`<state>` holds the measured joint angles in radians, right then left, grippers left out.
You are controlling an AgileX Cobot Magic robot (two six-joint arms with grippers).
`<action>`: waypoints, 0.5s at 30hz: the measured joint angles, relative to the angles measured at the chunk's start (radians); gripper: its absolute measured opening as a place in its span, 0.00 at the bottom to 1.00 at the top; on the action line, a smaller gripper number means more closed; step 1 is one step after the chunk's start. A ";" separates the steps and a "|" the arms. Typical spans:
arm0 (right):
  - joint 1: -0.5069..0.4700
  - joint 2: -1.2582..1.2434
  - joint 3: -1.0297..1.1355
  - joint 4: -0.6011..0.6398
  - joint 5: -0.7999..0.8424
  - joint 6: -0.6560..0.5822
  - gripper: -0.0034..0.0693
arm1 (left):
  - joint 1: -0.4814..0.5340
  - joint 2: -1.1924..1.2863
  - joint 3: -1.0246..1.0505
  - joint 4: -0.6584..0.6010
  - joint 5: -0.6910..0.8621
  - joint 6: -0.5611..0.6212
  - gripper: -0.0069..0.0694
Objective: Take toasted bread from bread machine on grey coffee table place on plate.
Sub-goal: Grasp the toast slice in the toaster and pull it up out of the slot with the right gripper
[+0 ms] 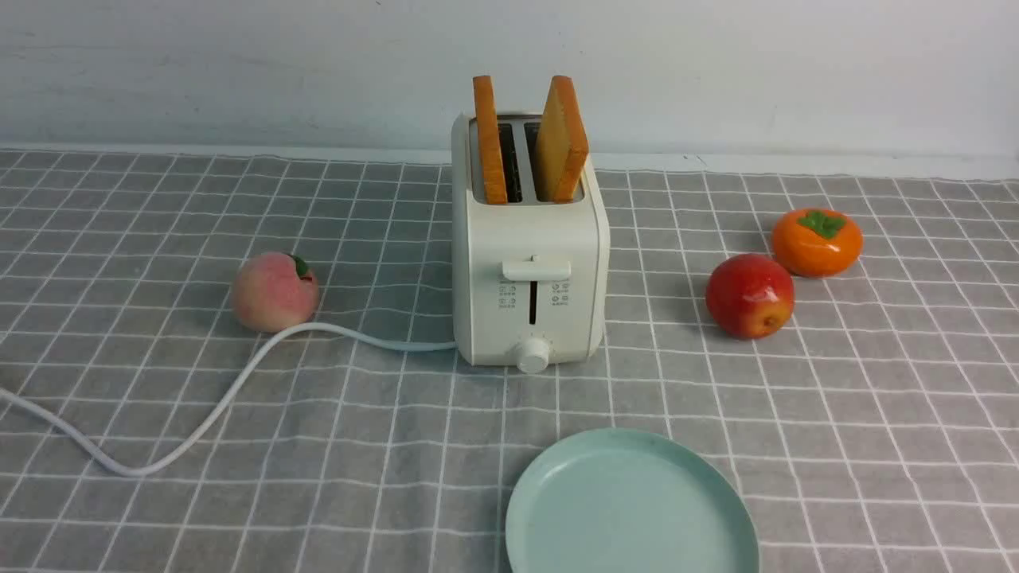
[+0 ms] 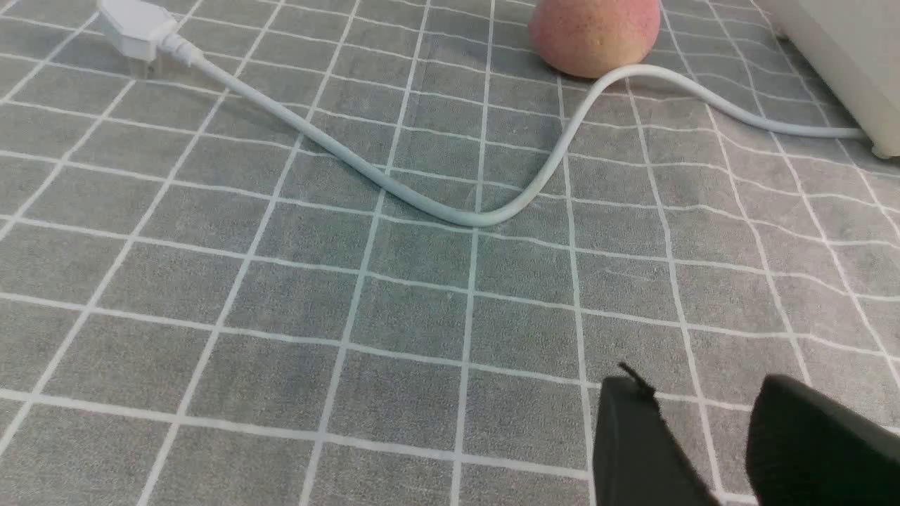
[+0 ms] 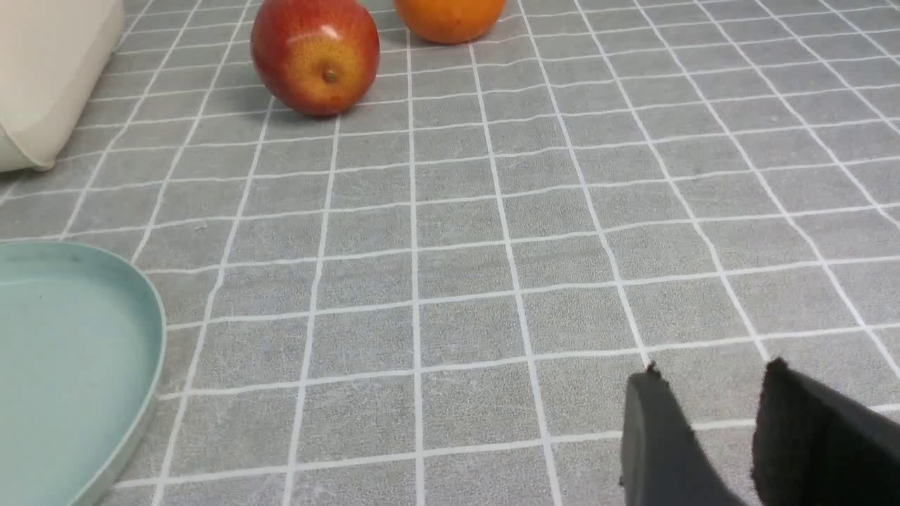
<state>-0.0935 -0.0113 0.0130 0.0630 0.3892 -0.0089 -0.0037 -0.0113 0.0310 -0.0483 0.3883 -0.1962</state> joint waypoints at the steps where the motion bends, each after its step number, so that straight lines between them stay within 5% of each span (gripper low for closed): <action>1: 0.000 0.000 0.000 0.000 0.000 0.000 0.36 | 0.000 0.000 0.000 0.000 -0.001 0.000 0.40; 15: 0.000 0.000 0.010 0.000 -0.072 0.000 0.37 | 0.000 0.000 0.000 0.000 -0.074 0.000 0.40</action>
<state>-0.0935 -0.0113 0.0235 0.0630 0.3169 -0.0089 -0.0037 -0.0113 0.0310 -0.0483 0.3140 -0.1962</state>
